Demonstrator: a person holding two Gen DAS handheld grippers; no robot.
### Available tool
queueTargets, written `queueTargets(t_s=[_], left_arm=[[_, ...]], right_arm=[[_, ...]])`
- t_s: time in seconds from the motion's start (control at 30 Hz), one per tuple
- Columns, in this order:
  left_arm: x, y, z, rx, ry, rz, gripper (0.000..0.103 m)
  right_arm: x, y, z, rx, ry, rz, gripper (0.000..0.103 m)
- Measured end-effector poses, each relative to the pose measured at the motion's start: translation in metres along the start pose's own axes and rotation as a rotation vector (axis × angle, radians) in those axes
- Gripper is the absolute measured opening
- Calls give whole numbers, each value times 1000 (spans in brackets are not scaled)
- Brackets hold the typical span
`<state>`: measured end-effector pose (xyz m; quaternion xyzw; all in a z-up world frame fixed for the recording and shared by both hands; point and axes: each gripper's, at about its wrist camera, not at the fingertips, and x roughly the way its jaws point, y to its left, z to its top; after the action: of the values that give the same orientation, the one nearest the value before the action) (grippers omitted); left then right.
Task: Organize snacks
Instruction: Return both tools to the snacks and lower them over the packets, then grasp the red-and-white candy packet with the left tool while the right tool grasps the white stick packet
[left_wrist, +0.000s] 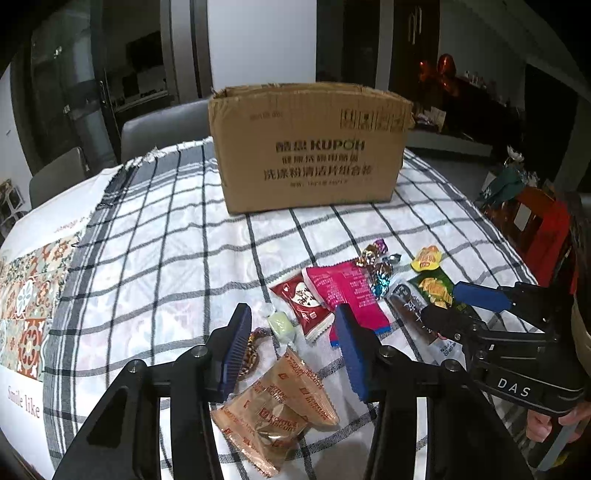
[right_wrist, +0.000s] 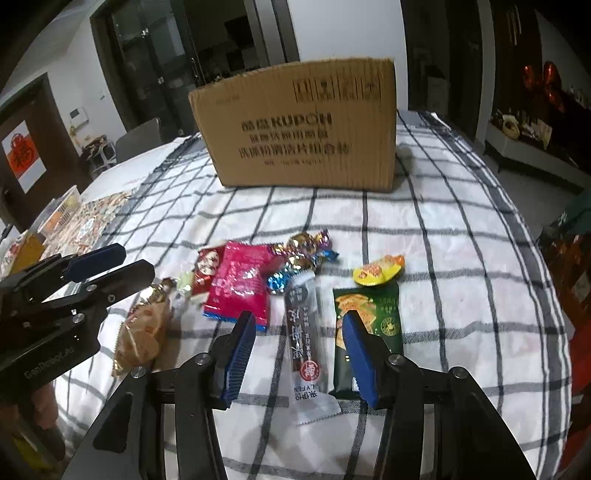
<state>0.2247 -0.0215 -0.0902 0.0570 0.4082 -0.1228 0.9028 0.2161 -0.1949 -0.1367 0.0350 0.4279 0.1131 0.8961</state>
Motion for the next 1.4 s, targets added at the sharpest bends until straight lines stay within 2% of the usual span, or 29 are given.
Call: queueTargets(t_s=[0.1,0.27,0.37,0.63,0.7,0.97,1.03,1.2,1.4], left_arm=[[10,0,2,-5,23,-15,42],[31,1,9,-13,69,-27,37],[43,1,11,-17,93,-23,34],[67,-1,15,-35,147,-25,34],[69,-1,17,-43,150,-29,34],[81,-3,20,-48,169,-19,32],[85,-1,20,-62,179,-28,30],[84,-2,19,-64,172,-40,25],[72,-1,17,-76,157,-62,24]], right_arm=[[5,0,-1,-5,17,-2,45],[13,1,-2,-5,36,-4,45],[16,2,-2,-7,43,-8,41],[23,3,0,-9,48,-12,41],[25,4,0,-7,50,2,37],[32,-2,0,26,68,25,36],[34,-4,0,31,66,22,30],[35,-3,0,21,63,24,24],[34,-3,-1,18,59,25,22]])
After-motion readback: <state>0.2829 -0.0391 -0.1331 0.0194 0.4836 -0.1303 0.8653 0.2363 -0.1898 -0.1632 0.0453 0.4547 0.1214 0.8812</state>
